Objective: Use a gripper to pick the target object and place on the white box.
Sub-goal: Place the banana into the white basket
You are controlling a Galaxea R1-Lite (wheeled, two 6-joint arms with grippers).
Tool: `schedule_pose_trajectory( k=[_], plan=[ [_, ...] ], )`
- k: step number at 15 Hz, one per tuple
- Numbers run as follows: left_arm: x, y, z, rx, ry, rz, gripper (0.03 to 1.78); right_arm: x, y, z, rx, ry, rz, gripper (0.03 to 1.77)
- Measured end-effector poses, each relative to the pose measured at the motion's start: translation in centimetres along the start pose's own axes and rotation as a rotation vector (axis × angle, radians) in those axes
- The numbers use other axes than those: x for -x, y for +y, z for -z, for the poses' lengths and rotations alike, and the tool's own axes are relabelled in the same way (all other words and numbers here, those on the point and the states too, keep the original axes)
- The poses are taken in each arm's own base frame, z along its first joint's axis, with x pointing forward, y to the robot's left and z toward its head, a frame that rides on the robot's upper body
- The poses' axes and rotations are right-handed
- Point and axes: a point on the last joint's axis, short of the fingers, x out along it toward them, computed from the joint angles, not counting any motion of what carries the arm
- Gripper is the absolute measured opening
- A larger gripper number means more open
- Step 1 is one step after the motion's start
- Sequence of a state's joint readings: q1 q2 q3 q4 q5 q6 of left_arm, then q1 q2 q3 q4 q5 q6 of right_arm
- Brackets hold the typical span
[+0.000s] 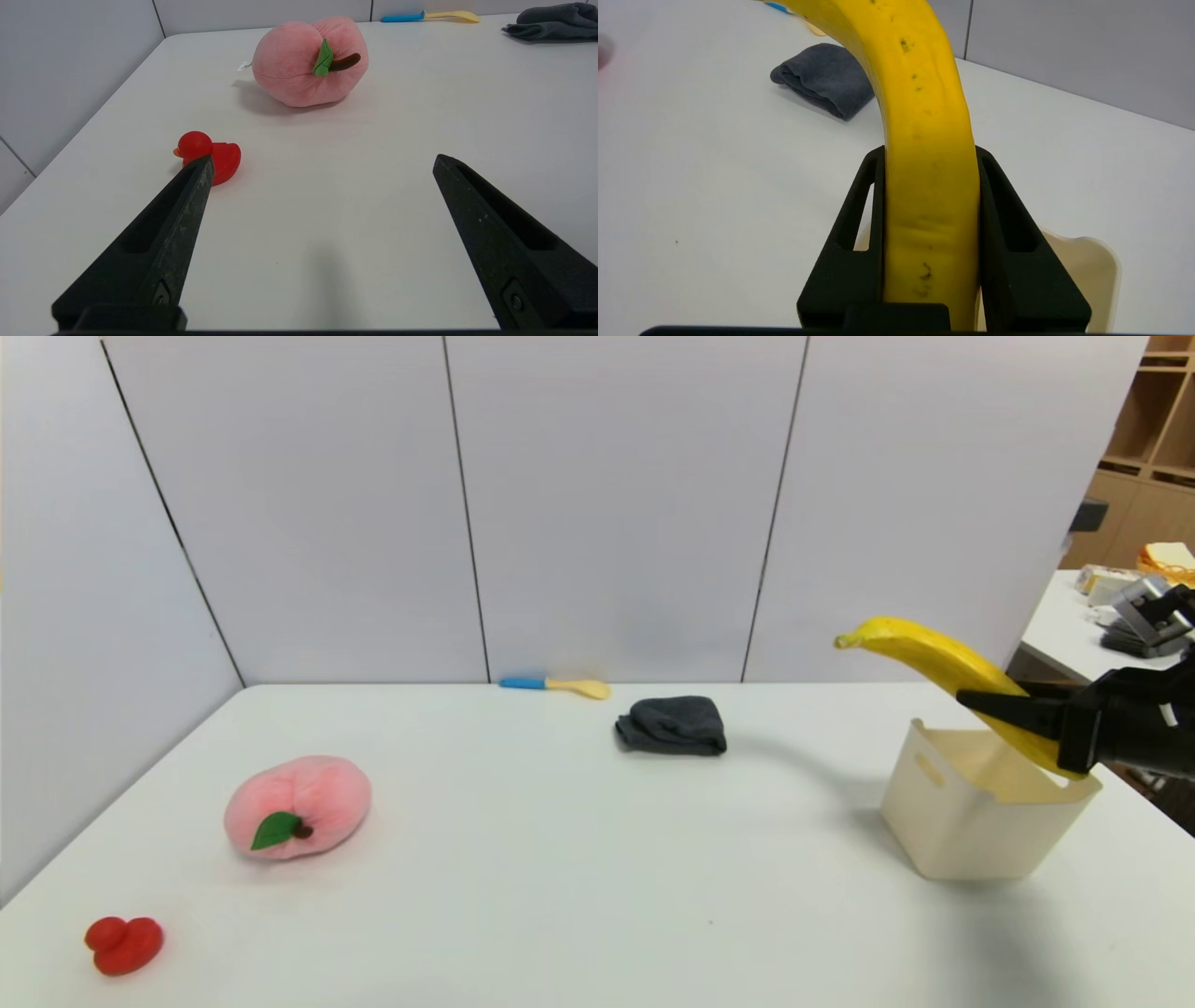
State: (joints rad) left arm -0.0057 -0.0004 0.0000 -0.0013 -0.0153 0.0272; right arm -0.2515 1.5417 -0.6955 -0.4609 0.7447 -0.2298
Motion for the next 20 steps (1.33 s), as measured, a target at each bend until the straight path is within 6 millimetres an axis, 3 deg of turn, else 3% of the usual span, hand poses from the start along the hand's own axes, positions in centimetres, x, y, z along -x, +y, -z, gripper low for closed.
schedule_pose_trajectory(
  k=[4,20],
  plan=[
    [0.0,0.0,0.0,0.000,0.000,0.000,1.69,0.0,0.2,0.7,-0.011,0.013,-0.005,0.56],
    [0.0,0.0,0.0,0.000,0.000,0.000,1.69,-3.1,-0.7,1.9,0.102,-0.076,-0.045,0.56]
  ],
)
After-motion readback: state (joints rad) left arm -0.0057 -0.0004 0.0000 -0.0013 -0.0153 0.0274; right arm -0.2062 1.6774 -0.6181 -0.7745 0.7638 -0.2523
